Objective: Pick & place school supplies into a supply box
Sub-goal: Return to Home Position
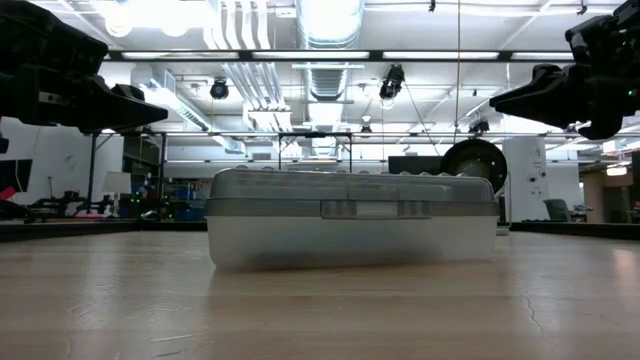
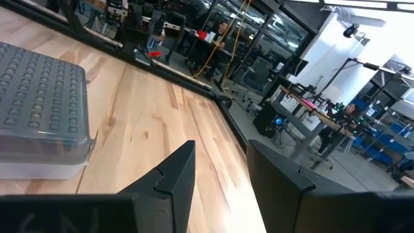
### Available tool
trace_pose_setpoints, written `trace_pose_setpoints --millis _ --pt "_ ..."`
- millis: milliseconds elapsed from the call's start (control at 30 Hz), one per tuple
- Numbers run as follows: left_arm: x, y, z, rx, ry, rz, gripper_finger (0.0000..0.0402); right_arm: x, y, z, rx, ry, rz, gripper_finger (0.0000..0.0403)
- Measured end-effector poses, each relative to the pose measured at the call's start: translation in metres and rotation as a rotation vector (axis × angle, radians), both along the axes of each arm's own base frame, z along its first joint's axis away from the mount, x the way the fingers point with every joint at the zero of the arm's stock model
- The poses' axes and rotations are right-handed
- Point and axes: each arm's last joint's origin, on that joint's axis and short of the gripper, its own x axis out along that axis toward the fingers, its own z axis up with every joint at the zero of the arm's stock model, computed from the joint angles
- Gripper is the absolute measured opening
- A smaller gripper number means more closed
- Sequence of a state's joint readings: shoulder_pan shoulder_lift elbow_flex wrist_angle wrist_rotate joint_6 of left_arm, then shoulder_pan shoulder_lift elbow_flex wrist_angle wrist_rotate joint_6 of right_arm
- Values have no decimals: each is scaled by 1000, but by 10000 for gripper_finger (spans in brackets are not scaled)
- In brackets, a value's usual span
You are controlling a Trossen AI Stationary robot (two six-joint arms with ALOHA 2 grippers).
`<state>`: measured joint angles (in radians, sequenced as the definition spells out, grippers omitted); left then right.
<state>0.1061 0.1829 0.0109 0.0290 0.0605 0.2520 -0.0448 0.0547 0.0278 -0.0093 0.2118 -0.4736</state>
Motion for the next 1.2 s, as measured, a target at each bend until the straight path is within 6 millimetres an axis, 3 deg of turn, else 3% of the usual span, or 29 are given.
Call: trace_pose_setpoints --millis 1200 --pt "0 0 0 0 0 0 54 0 0 0 2 0 2 127"
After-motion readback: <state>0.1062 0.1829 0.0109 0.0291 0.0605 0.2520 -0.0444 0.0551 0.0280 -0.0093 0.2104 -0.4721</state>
